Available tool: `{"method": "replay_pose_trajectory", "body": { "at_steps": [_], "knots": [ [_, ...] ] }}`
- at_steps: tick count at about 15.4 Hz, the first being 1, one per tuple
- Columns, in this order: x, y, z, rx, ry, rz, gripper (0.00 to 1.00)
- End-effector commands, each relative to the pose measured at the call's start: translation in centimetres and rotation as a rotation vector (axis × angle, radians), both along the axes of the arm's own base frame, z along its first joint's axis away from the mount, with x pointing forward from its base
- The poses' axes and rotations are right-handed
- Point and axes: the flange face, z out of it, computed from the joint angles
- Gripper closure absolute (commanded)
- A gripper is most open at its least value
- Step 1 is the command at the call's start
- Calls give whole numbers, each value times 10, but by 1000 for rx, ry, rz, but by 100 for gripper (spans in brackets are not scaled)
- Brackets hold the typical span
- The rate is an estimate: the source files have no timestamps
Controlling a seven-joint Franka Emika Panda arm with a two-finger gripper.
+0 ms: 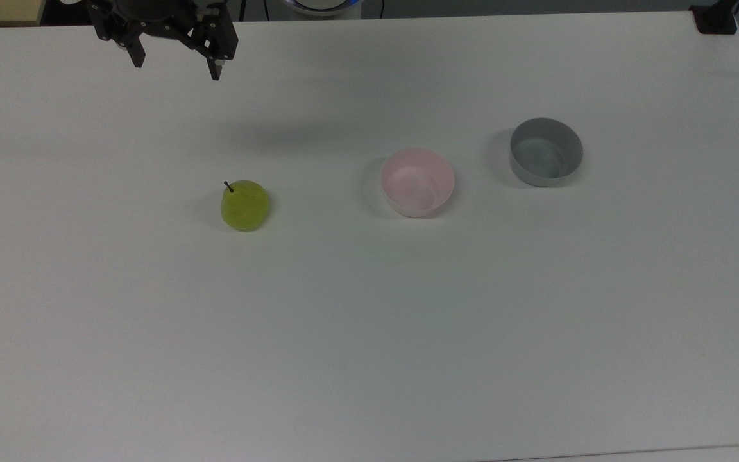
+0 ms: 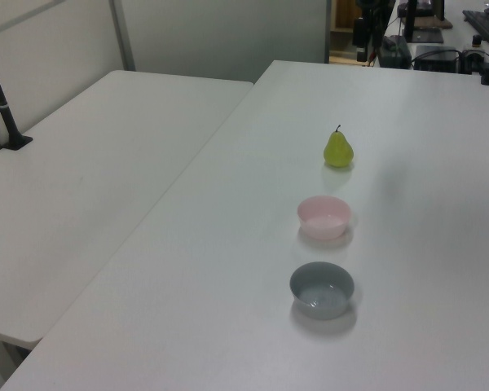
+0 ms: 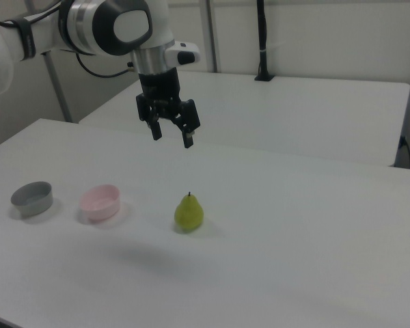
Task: Place the pear in the bowl
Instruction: 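Move the open gripper down over the yellow-green pear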
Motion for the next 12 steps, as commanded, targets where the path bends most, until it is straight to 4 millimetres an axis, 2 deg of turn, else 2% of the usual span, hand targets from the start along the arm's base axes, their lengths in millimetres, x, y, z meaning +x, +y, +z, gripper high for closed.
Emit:
{"method": "replay_pose_trajectory", "body": {
  "at_steps": [1,8,12],
  "knots": [
    [-8,3,3,20,18,-8,0],
    [-7,2,0,32,16,-12,0],
    [-1,6,-8,33,21,-2,0]
  ]
}}
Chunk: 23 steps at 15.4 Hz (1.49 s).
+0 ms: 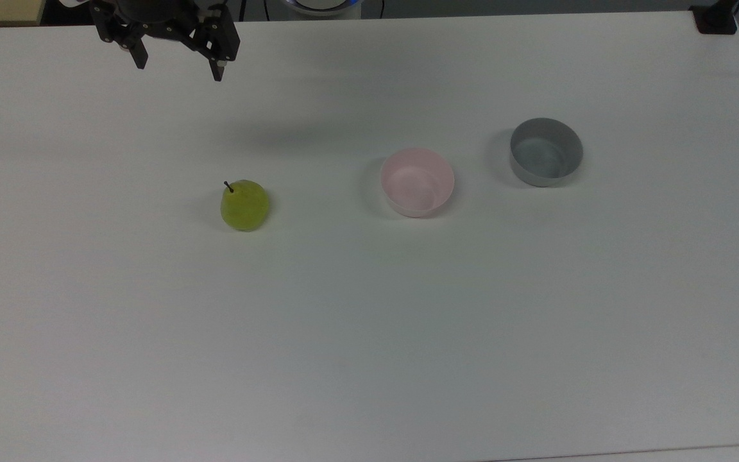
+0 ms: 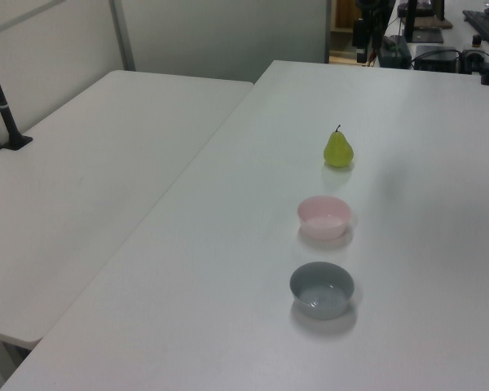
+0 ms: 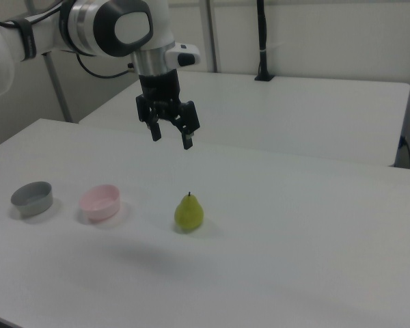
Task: Place the pear in the bowl
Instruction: 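Move the open gripper down over the yellow-green pear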
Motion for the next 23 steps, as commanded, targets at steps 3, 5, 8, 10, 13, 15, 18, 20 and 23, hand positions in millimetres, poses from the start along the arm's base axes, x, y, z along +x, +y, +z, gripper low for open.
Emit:
{"method": "replay_pose_trajectory", "body": {
  "at_steps": [3,5,8,10,13,15,18,20,23],
  "knots": [
    [2,7,-13,22,27,17,0],
    [7,5,-18,19,19,50,0],
    [26,3,-54,8,21,74,0],
    [41,18,-89,15,54,173,0],
    [53,32,-129,25,69,225,0],
    [57,46,-150,19,79,249,0],
    [63,47,-179,11,109,264,0],
    [63,45,-191,-4,134,290,0],
    [64,50,-210,-12,166,300,0]
  ]
}}
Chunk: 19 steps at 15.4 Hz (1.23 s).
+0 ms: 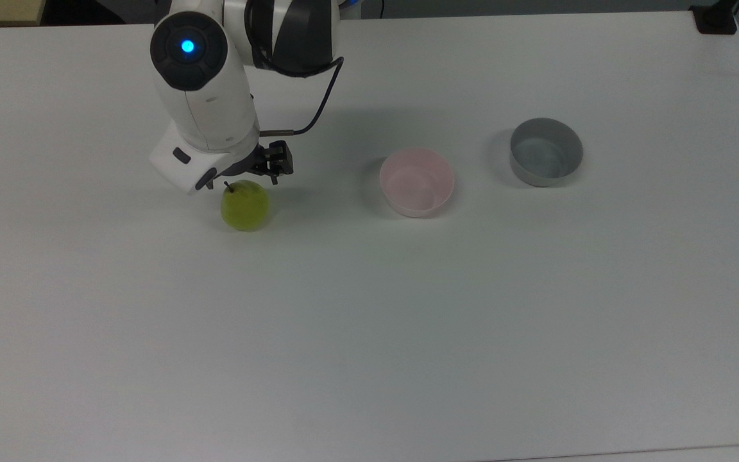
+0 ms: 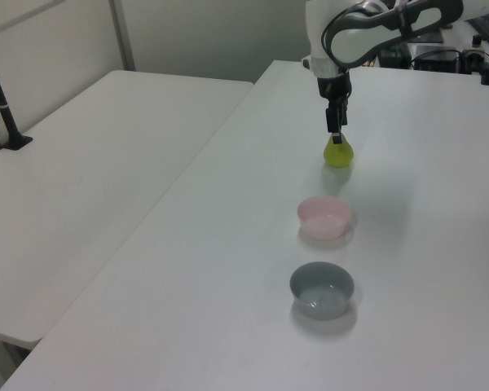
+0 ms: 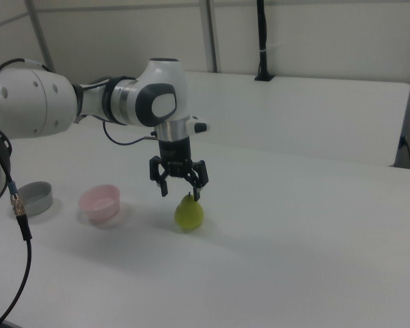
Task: Place the pear in the bowl
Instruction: 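Close the gripper around the pear's body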
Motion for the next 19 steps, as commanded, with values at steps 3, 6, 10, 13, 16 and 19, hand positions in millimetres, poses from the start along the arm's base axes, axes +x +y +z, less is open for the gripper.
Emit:
{"method": "replay_pose_trajectory", "body": {
  "at_steps": [3,6,10,13,16,19],
  "knots": [
    [0,3,-23,-29,23,41,0],
    [0,1,-32,-58,38,57,0],
    [0,-1,-35,-73,45,73,4],
    [3,-3,-44,-97,43,92,16],
    [5,-2,-49,-103,41,115,42],
    [3,-5,-48,-95,57,168,67]
  ]
}}
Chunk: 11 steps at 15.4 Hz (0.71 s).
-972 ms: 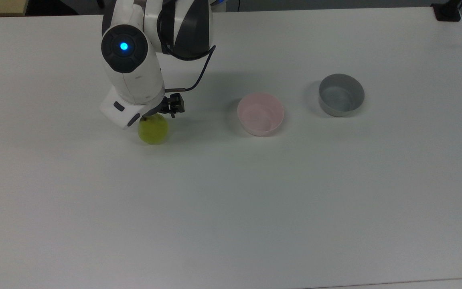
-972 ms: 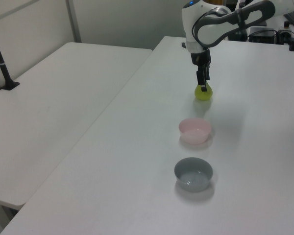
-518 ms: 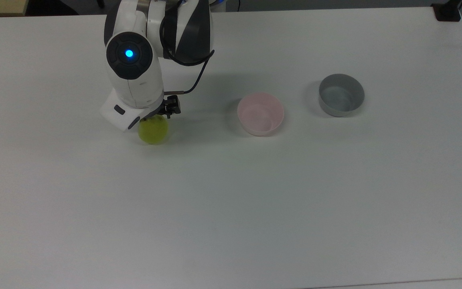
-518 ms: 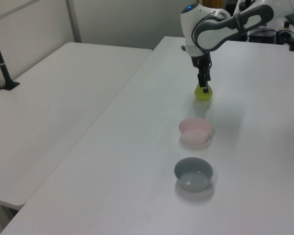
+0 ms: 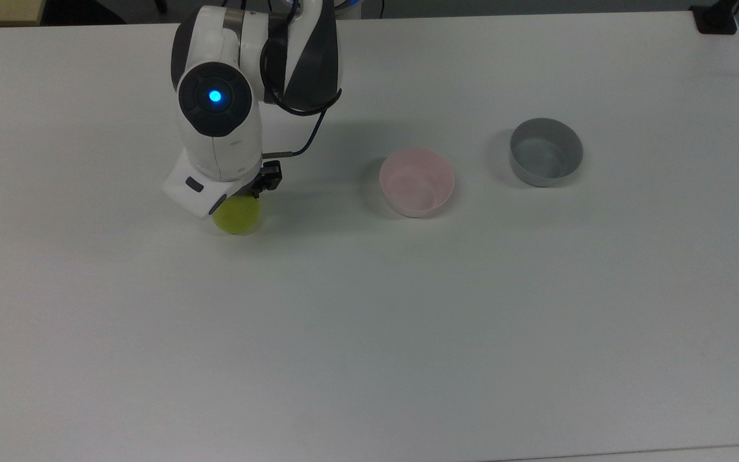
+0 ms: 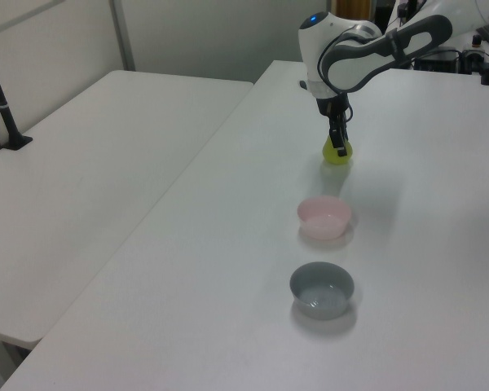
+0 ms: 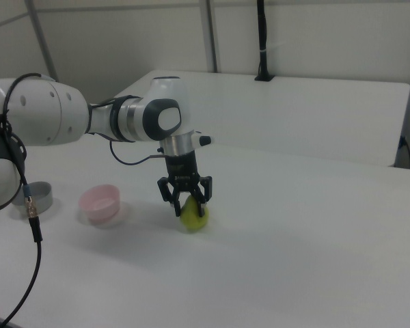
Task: Place the pear in the bowl
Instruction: 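Close the gripper around the pear's body, then lift the grasped pear up off the table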
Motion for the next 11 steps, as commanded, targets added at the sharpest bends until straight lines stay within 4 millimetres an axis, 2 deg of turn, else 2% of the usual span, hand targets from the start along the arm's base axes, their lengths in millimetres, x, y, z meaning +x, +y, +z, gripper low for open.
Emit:
{"method": "replay_pose_trajectory", "body": {
  "at_steps": [1,4,9,11],
  "knots": [
    [-2,1,-2,-3,5,71,71],
    [-2,-1,12,2,-15,62,73],
    [-14,-10,81,38,-65,38,73],
    [-19,-12,102,56,-93,24,73]
  ]
}}
